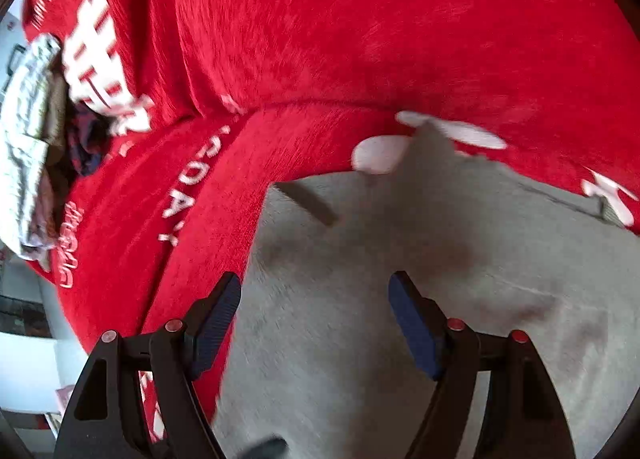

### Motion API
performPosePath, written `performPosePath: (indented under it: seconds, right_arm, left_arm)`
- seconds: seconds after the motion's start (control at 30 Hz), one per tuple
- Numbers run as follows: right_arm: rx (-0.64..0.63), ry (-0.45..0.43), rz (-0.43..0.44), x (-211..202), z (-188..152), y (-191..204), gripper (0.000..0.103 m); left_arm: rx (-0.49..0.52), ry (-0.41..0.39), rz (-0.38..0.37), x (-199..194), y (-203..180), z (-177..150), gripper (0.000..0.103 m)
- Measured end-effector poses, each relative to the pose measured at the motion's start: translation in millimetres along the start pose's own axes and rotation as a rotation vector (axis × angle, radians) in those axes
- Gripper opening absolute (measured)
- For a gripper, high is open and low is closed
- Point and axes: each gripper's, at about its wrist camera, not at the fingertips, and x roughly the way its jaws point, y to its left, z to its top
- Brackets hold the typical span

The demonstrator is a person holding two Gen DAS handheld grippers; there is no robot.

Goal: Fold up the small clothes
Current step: 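Close both grippers on the edge of the folded sweater, then lift the grasped grey sweater edge with both grippers and fold it over the body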

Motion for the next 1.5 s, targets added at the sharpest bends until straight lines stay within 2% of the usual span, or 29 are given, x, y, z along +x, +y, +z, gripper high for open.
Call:
performPosePath:
  seconds: [0.07,0.13,0.23,0.3,0.33,0.37,0.4,0.47,0.53,0.73,1.07,1.3,1.5]
  right_arm:
    - [0.020,0.033,0.019,11.7,5.0,5.2,0.080]
    - [0.018,0.049,0.003,19.9,9.4,12.2,0.088]
    - [-0.023,0.076,-0.081,31.7,12.7,22.8,0.090]
    - [-0.099,0.077,-0.183,36.7,10.8,32.1,0.080]
    - [-0.131,0.078,-0.237,39.1,9.1,35.7,0.066]
    - [-0.154,0.075,-0.266,39.3,7.3,36.9,0.059]
    - [-0.152,0.072,-0.267,37.5,7.3,36.1,0.054]
    - [-0.132,0.059,-0.255,30.2,7.7,27.5,0.027]
    - [-0.112,0.056,-0.216,25.5,6.7,20.2,0.020]
    - [-0.123,0.032,-0.168,14.3,0.2,14.9,0.016]
    - [-0.111,-0.040,-0.043,-40.3,-3.0,-18.3,0.015]
    - [-0.078,-0.082,0.039,-63.4,-4.0,-40.7,0.015]
    - [-0.116,-0.120,0.083,-94.0,-13.8,-63.8,0.015]
  left_arm:
    - [0.019,-0.003,0.029,0.1,-4.6,-0.6,0.026]
    - [0.043,-0.009,0.059,-0.1,-9.1,-0.9,0.026]
    - [0.058,-0.014,0.078,-0.7,-11.9,-1.2,0.026]
    - [0.060,-0.013,0.082,-0.4,-13.0,-0.9,0.026]
    - [0.063,-0.014,0.086,0.0,-13.5,-0.5,0.026]
    - [0.066,-0.015,0.091,-0.1,-14.0,-0.4,0.026]
    - [0.072,-0.017,0.098,-0.4,-16.9,-0.9,0.025]
    - [0.091,-0.022,0.115,-2.0,-22.1,-3.7,0.024]
    - [0.110,-0.026,0.137,-3.0,-26.4,-4.8,0.024]
    - [0.147,-0.029,0.184,-5.7,-37.1,-7.6,0.022]
    - [0.231,-0.045,0.259,-12.8,-66.0,-7.9,0.020]
    - [0.299,-0.049,0.297,-17.2,-98.4,-8.7,0.019]
    - [0.382,-0.048,0.331,-13.8,-135.9,-18.5,0.018]
